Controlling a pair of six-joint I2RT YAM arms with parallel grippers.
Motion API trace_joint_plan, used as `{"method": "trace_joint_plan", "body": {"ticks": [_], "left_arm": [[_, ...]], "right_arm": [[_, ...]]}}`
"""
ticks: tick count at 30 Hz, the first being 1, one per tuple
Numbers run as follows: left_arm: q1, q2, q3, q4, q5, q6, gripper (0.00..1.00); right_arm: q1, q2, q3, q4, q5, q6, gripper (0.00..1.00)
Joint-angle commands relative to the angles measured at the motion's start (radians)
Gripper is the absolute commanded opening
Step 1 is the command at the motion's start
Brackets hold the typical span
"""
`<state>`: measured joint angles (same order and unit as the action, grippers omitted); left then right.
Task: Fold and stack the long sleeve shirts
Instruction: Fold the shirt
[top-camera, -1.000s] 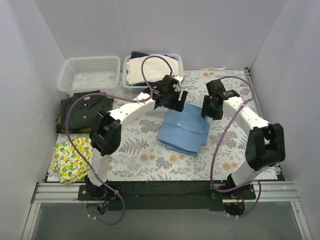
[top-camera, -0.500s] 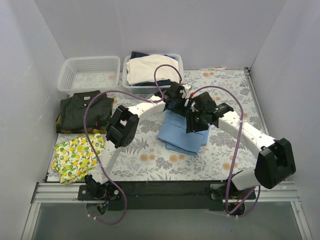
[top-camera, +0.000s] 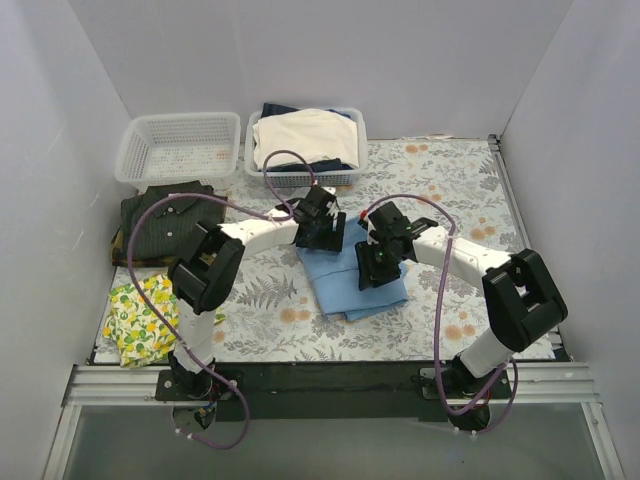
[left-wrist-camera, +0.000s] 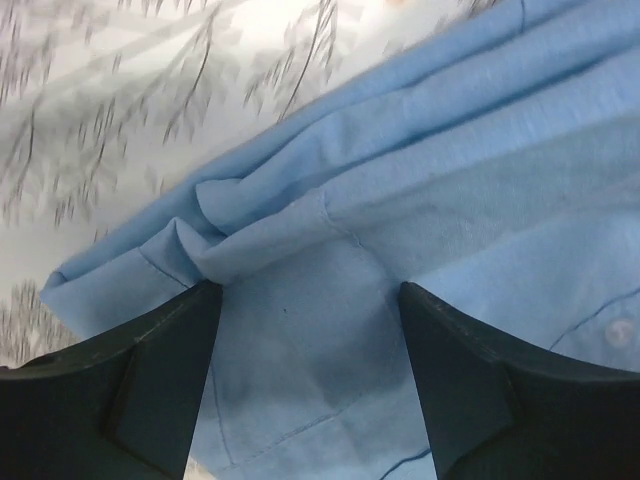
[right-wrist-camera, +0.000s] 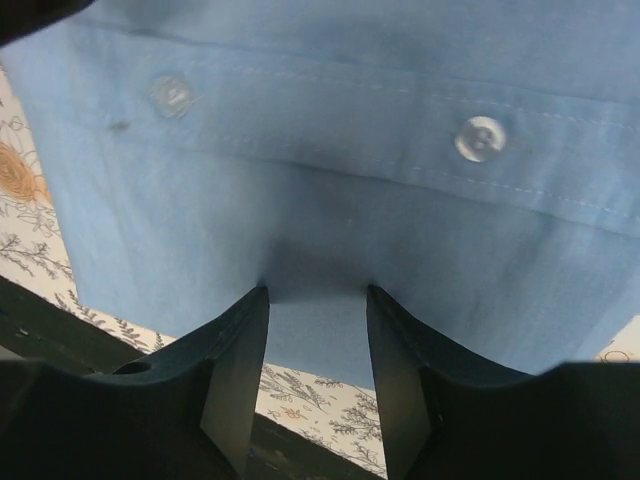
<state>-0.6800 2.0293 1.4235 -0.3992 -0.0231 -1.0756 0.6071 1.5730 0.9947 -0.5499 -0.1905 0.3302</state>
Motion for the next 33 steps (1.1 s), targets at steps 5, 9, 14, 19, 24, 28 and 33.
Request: {"method": "trace_joint_plan", "body": {"ticks": [5,9,14,19,24,28,33], "left_arm": [[-0.033,-0.332,-0.314,-0.082,-0.005,-0.08,0.72],[-0.035,-0.524,-0.368,-0.086,0.005,-0.084,0.74],[-0.035,-0.62,-0.272,-0.064,0.018,-0.032,0.77],[-0.033,-0.52,-0.183,-0.034,0.086,0.005,0.77],[-0.035,-0.373,-0.166,0.037,0.124,-0.001,0.76],[-0.033,-0.268,-0.163,0.095,0.101,-0.001,0.75],[-0.032,-0.149,-0.118,0.042,-0.064,-0.01,0.75]], "right_arm": [[-0.001,0.03,-0.027,-0.071,0.141,0.006,0.51],[-0.007,0.027,-0.025,-0.099,0.249,-0.036,0.51],[-0.009,-0.059,0.004,-0.108,0.269,-0.028,0.51],[-0.009,-0.178,0.024,-0.136,0.273,0.038,0.53],[-0.026,-0.248,-0.013,-0.226,0.255,0.108,0.64],[-0.099,-0.329,-0.094,-0.208,0.197,0.129,0.72],[-0.184,-0.347,-0.182,-0.176,0.034,0.079,0.75]]}}
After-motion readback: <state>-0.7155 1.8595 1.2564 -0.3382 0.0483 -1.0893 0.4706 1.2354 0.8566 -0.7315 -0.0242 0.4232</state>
